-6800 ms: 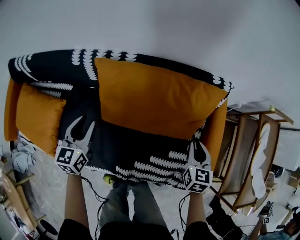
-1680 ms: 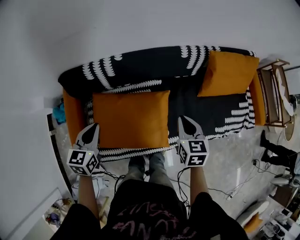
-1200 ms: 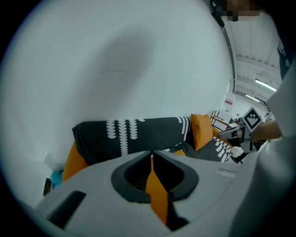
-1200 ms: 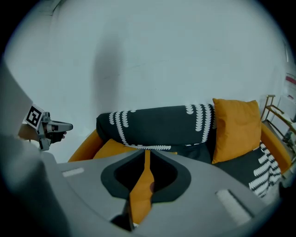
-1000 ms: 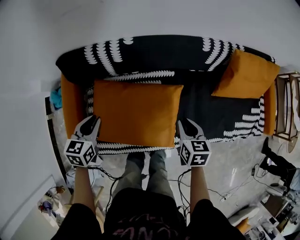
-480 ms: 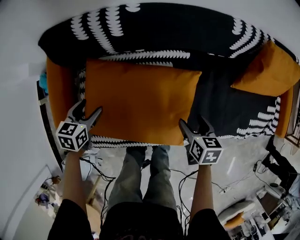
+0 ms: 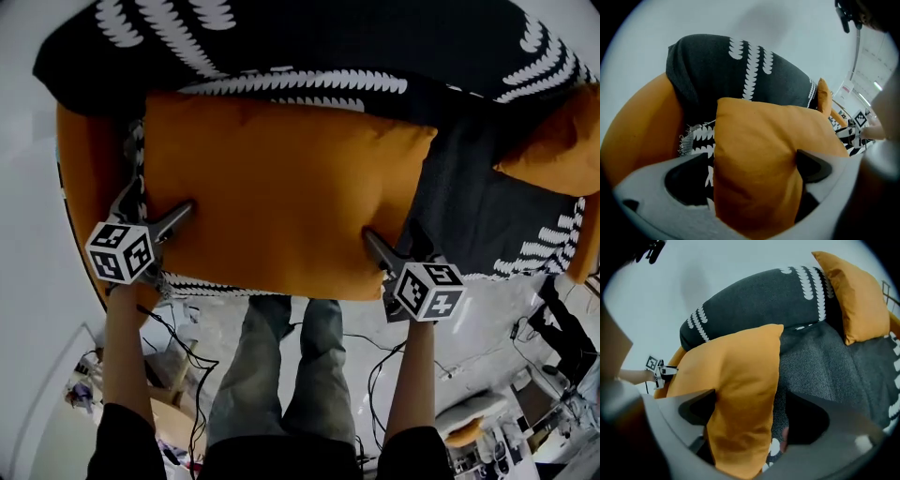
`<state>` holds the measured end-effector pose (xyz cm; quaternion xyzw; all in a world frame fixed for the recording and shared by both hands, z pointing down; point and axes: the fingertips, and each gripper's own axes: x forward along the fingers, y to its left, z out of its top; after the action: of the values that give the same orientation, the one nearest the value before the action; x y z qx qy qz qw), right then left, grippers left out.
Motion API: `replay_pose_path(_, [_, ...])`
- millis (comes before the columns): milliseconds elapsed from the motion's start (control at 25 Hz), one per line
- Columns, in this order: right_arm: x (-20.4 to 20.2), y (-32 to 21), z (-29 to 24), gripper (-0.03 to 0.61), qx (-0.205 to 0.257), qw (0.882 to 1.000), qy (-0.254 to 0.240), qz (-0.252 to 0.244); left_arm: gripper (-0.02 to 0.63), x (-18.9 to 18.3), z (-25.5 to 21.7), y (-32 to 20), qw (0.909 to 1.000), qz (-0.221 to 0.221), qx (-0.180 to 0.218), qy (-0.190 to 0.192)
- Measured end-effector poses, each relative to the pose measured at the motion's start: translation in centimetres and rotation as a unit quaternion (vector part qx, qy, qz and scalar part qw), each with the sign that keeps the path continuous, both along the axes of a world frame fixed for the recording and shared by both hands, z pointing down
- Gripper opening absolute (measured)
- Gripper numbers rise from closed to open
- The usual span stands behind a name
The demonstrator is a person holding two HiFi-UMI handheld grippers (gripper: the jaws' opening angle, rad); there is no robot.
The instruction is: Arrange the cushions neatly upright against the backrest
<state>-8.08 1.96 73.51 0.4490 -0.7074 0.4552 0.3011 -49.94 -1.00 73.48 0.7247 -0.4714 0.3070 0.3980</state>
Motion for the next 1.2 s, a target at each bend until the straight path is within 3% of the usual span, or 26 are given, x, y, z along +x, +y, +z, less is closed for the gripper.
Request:
replay_pose_path(240, [0.0,-0.3,2.2,0.506,-0.036,0.999,-0.041,0.005,0.597,0.6,1.4,0.0,0.9965,-0.038,0.007,0.073])
replay_pose_path(440, [-0.8,-1.1,1.5,0.457,-0.052,0.996,-0.061,-0.034,0.515,1.5,0.4,-0.3,0.9954,-0.021,-0.014,0.092])
replay_pose_path(600, [-1.9,-0.9,1.1,0.391,-0.049,0.997,-0.032,-0.056,0.400,2.2,0.2,0.2,0.9950,0.008,-0.041,0.091])
replay_pose_path(880, [-3.2,-1.4,-1.0,0.301,0.006,0.996,0.025,-0.082,0.248,2.8,-1.5,0.4,0.9980,0.019,-0.011,0.059])
replay_pose_path(1200, [-3.5,-2.3,-6.7,0.281,0.093,0.989,0.081,-0.087,0.202,3.4,-6.5,1.5,0.9970,-0.004,0.054,0.055])
